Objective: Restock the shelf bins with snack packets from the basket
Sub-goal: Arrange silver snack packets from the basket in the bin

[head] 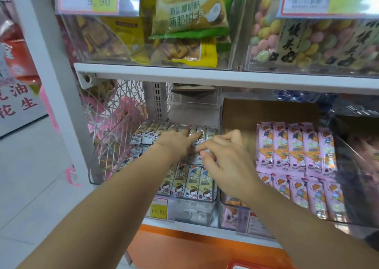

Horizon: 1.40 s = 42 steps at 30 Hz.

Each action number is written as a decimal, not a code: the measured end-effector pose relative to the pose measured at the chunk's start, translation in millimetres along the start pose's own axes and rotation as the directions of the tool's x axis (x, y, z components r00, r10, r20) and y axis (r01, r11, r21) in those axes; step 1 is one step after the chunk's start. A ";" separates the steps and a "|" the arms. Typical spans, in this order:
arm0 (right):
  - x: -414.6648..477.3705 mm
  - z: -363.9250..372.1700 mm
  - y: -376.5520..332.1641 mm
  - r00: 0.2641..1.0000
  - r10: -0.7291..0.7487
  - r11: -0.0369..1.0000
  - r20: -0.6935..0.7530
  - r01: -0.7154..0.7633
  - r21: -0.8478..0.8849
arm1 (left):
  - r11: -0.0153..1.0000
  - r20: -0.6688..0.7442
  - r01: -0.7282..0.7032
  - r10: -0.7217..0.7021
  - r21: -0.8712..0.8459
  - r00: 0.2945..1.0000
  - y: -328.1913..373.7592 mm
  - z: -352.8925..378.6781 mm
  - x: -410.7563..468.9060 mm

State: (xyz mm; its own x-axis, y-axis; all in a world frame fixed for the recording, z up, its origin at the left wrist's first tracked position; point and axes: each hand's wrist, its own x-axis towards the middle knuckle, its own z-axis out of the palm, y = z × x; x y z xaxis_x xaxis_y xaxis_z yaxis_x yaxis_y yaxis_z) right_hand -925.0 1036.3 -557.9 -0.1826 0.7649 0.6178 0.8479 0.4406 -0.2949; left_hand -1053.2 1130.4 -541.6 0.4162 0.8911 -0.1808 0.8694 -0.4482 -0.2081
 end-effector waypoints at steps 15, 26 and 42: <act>-6.7 -27.3 -1.7 0.971 0.025 0.999 0.238 -0.035 0.038 | 0.992 0.010 0.033 -0.032 -0.125 0.999 21.1 1.7 -24.9; -204.2 -55.9 8.8 0.968 0.173 0.971 0.179 -0.198 0.136 | 0.677 -0.754 -0.441 -0.263 -0.589 0.602 114.6 118.5 -194.2; -401.5 20.8 139.3 0.097 0.711 0.635 0.697 -0.516 -0.576 | 0.476 -0.143 -0.050 -0.159 -0.878 0.977 221.4 244.7 -191.0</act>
State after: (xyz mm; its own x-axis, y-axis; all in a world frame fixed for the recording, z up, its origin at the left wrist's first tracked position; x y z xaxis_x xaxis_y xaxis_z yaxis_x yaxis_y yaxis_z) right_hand -744.0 800.4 -862.2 0.2382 0.7148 -0.6575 0.9188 -0.3853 -0.0860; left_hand -1005.4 843.7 -788.3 0.3061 0.9520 -0.0064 0.6269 -0.1965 0.7539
